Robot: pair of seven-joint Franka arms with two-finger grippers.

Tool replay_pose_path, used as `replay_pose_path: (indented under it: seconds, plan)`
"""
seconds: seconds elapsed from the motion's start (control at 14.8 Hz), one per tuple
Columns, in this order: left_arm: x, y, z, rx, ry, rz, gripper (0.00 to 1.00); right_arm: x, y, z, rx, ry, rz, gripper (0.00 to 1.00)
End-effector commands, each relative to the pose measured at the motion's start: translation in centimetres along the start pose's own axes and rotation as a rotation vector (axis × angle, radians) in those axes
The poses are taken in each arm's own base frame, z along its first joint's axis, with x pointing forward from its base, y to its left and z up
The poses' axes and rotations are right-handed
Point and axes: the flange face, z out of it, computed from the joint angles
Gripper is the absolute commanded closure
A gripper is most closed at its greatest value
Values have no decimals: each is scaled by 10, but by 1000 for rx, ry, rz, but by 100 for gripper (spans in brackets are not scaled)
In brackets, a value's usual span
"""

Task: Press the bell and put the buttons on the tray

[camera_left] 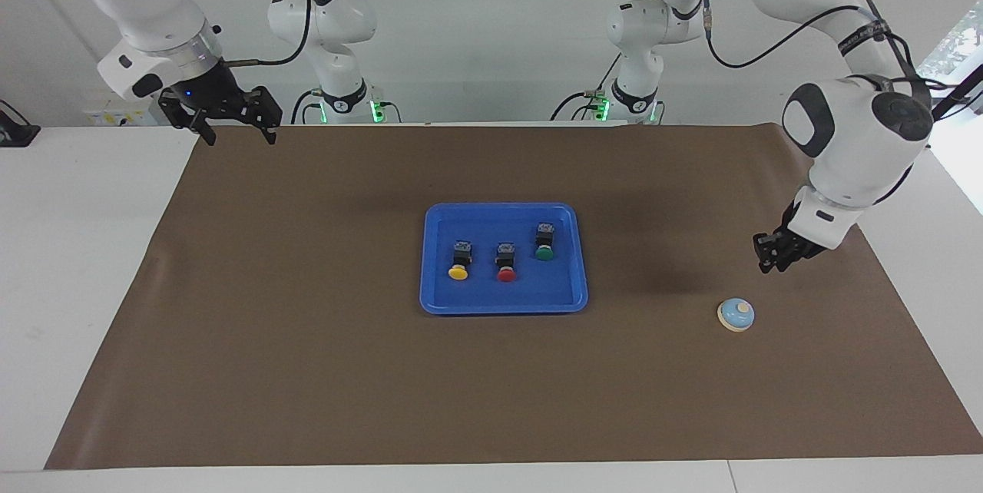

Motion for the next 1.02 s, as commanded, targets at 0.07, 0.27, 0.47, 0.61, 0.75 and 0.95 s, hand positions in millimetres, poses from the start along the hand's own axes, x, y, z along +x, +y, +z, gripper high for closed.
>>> replay_pose_path:
  seconds: [0.07, 0.27, 0.47, 0.61, 0.75, 0.95]
  plan:
    - [-42, 0, -63, 31, -26, -23, 0, -7, 3, 0, -10, -2, -20, 0]
    - [-63, 6, -90, 29, -52, -16, 0, -7, 3, 0, -9, -2, -18, 0]
    - [-67, 18, -97, 19, -57, 0, 0, -7, 3, 0, -9, -2, -18, 0]
    - [-70, 21, -95, 18, -77, 14, 0, -7, 3, 0, -9, -2, -18, 0]
    - [-72, 21, -96, 15, -96, 13, 0, -7, 3, 0, -9, -2, -18, 0]
    - [-75, 24, -95, -10, -122, 10, 0, -7, 3, 0, -9, -2, -18, 0]
